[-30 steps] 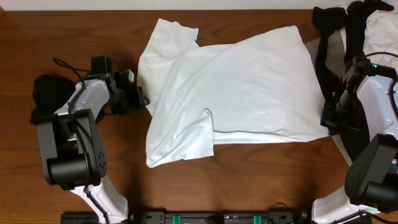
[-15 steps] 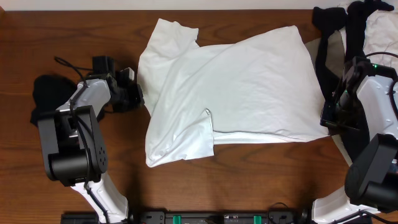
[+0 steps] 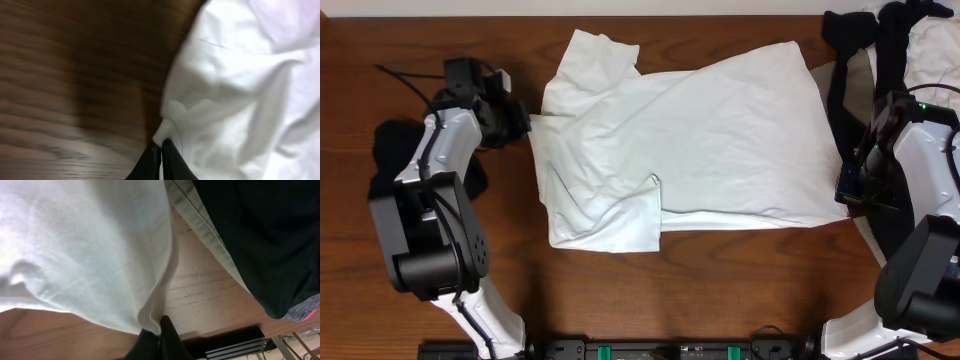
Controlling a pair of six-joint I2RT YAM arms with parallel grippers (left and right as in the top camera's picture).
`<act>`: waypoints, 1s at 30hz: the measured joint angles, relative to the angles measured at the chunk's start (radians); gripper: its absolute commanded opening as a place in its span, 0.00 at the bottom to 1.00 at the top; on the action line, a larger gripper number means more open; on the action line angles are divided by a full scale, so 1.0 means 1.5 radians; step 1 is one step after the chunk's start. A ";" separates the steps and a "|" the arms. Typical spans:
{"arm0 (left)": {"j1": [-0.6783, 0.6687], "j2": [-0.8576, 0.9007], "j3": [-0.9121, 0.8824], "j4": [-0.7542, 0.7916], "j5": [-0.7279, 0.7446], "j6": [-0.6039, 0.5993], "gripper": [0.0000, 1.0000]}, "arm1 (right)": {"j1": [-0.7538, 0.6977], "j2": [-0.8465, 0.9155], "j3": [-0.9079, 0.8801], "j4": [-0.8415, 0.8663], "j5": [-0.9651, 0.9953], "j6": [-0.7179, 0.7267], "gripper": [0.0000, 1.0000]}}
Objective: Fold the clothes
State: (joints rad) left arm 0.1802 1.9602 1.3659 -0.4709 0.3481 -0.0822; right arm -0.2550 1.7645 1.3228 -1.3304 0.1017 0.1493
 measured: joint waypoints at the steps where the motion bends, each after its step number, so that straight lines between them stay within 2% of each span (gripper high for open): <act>1: 0.003 0.000 0.001 0.000 -0.004 0.000 0.06 | 0.000 0.000 0.000 0.000 0.000 0.000 0.01; 4: 0.011 0.000 0.003 -0.003 -0.013 0.000 0.07 | 0.000 0.000 0.000 0.000 0.000 0.000 0.01; 5: 0.013 0.000 0.003 -0.006 -0.013 0.000 0.14 | 0.000 0.000 0.000 0.000 0.000 0.000 0.01; 7: 0.016 0.000 0.003 -0.017 -0.018 0.002 0.38 | 0.000 0.000 0.000 0.000 0.000 0.000 0.02; 10: 0.019 0.000 0.003 -0.055 -0.022 -0.002 0.53 | 0.000 0.000 0.000 0.000 0.000 0.000 0.01; 13: 0.019 0.000 0.006 -0.143 -0.022 -0.007 0.54 | 0.000 0.000 0.000 0.000 0.000 0.000 0.01; 17: 0.019 0.000 0.008 -0.330 -0.021 -0.008 0.54 | 0.000 0.000 -0.001 0.002 0.000 0.000 0.01; 20: 0.019 0.000 0.007 -0.402 -0.022 -0.007 0.53 | 0.000 0.000 -0.001 0.004 0.000 0.000 0.01; 23: 0.019 0.000 -0.004 -0.415 -0.022 -0.009 0.53 | 0.000 0.000 -0.001 0.004 0.000 0.000 0.01; 30: 0.017 0.000 -0.056 -0.315 0.009 -0.013 0.53 | 0.000 0.000 -0.001 0.003 0.000 0.000 0.01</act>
State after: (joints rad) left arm 0.2058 1.9598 1.2816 -0.9436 0.3611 -0.1017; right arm -0.2550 1.7645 1.3216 -1.3262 0.1013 0.1493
